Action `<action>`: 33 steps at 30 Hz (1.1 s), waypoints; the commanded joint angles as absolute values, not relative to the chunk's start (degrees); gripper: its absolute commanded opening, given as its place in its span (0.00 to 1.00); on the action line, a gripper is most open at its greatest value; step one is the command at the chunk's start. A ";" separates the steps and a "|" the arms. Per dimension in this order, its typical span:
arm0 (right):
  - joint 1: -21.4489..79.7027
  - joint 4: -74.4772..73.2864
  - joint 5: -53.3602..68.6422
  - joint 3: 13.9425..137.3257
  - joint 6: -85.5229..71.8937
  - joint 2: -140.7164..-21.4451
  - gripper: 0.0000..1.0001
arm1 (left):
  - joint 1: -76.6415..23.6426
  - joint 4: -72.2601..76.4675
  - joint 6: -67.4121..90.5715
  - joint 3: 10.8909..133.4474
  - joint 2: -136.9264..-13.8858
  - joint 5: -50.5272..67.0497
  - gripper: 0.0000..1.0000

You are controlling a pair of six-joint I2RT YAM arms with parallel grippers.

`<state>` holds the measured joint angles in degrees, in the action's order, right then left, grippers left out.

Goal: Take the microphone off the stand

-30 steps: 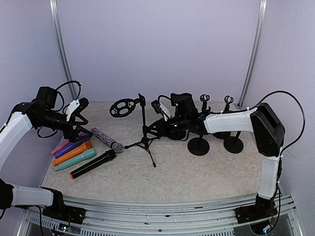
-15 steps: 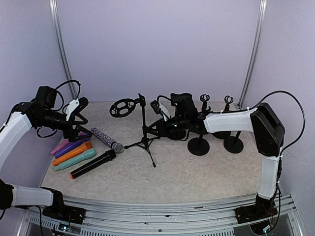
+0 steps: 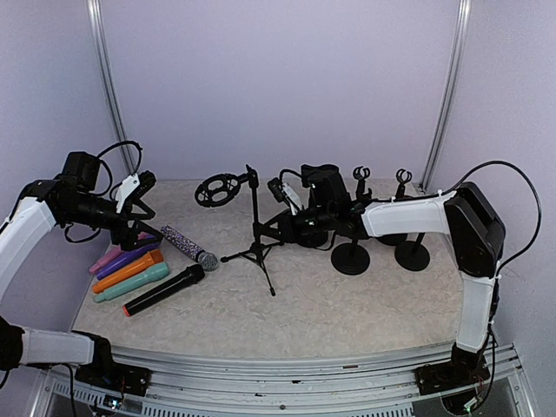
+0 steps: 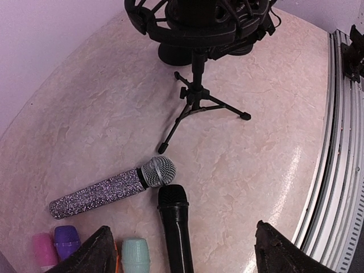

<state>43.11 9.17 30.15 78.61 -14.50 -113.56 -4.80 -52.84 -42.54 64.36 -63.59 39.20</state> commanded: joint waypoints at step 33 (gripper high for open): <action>50.01 2.15 18.36 69.39 3.92 -107.63 0.00 | -7.19 -53.54 -40.42 67.35 -63.94 40.96 0.81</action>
